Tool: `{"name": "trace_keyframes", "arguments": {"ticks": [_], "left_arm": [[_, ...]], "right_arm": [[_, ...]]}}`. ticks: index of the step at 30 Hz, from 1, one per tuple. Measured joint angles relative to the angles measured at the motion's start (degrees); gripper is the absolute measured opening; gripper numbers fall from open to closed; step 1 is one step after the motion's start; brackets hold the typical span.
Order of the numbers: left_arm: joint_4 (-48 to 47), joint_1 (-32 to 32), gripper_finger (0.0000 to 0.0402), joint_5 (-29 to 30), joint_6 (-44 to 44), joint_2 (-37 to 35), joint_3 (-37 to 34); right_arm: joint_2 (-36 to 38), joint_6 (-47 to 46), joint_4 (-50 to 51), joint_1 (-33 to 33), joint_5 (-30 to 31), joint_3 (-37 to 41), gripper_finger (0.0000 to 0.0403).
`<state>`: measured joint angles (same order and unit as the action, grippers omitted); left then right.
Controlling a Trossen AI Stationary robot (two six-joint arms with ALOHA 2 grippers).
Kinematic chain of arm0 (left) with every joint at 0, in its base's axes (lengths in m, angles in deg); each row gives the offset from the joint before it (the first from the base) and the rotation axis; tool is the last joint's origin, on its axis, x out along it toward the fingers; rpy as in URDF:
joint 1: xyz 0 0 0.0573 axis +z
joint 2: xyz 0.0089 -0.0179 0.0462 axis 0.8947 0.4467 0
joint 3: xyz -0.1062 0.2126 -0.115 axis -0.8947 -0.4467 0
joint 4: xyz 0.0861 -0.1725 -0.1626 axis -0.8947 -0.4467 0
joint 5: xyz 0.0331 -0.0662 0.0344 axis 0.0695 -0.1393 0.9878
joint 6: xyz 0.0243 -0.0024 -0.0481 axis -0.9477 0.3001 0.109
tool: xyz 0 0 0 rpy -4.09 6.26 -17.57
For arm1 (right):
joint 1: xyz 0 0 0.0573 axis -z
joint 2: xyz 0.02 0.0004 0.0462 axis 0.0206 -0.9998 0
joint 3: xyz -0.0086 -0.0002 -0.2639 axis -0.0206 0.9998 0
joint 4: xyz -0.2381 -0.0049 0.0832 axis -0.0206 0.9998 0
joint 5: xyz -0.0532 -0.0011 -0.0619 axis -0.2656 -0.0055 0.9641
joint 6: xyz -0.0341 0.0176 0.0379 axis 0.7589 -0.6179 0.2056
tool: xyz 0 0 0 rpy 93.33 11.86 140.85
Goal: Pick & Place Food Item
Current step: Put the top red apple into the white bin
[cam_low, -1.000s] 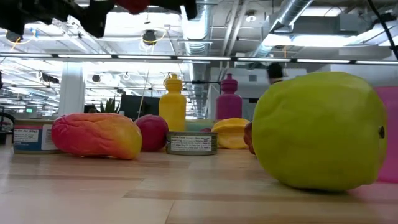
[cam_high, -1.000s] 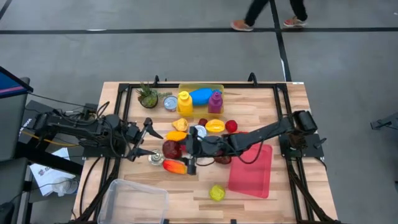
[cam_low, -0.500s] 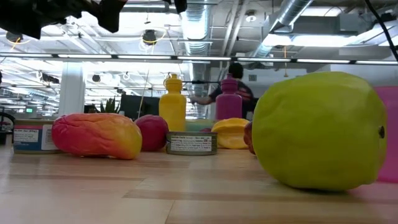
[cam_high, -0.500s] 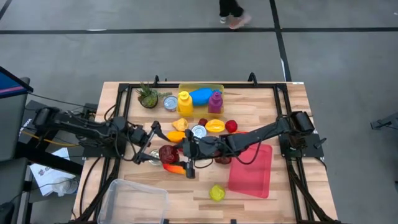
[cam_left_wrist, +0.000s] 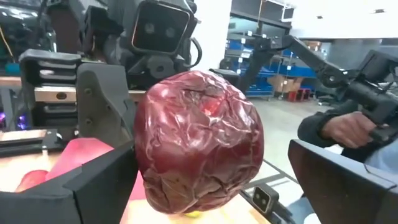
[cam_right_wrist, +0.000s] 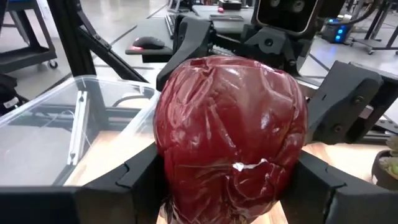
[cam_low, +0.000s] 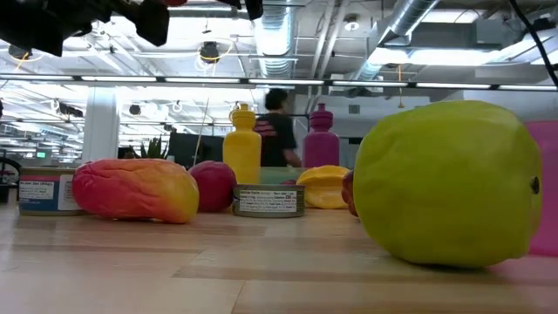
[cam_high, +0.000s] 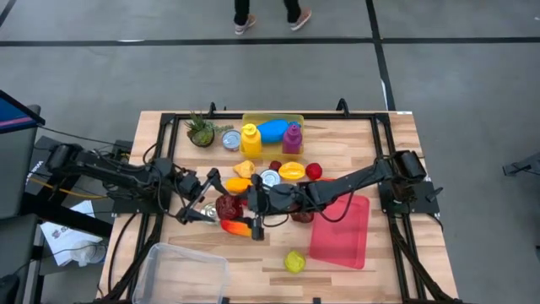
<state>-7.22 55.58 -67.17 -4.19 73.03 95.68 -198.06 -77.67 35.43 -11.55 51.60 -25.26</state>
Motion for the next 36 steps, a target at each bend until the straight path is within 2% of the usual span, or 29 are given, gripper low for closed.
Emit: {"name": "trace_keyframes", "arguments": {"ticks": [15, 20, 26, 31, 33, 36], "left_arm": [[13.0, -2.1, 0.0399, 9.0, 0.7, 8.7, 0.0], [15.5, -2.2, 0.0378, 12.7, 0.2, 9.9, 0.0], [13.2, -2.6, 0.0315, 13.8, -0.8, 7.7, 0.0], [5.9, -2.7, 0.0301, 14.4, -1.0, 2.4, 0.1], [2.5, -2.7, 0.0283, 14.1, -0.2, 0.1, 0.3], [-2.6, -3.4, 0.0278, 13.6, 0.1, -3.3, 0.3]], "right_arm": [[0.2, -0.1, -3.7, 1.1, 0.7, 0.0, 0.0240], [0.4, 1.1, -3.6, 0.9, 0.7, 0.0, 0.0240], [0.3, 3.8, -3.9, -1.1, 2.8, 0.0, 0.0252], [0.0, 5.6, -3.4, -2.7, 4.7, -0.1, 0.0290], [-0.1, 6.9, -3.1, -3.3, 4.6, -0.1, 0.0304], [-0.4, 9.1, -3.0, -4.3, 3.8, -0.1, 0.0319]]}}
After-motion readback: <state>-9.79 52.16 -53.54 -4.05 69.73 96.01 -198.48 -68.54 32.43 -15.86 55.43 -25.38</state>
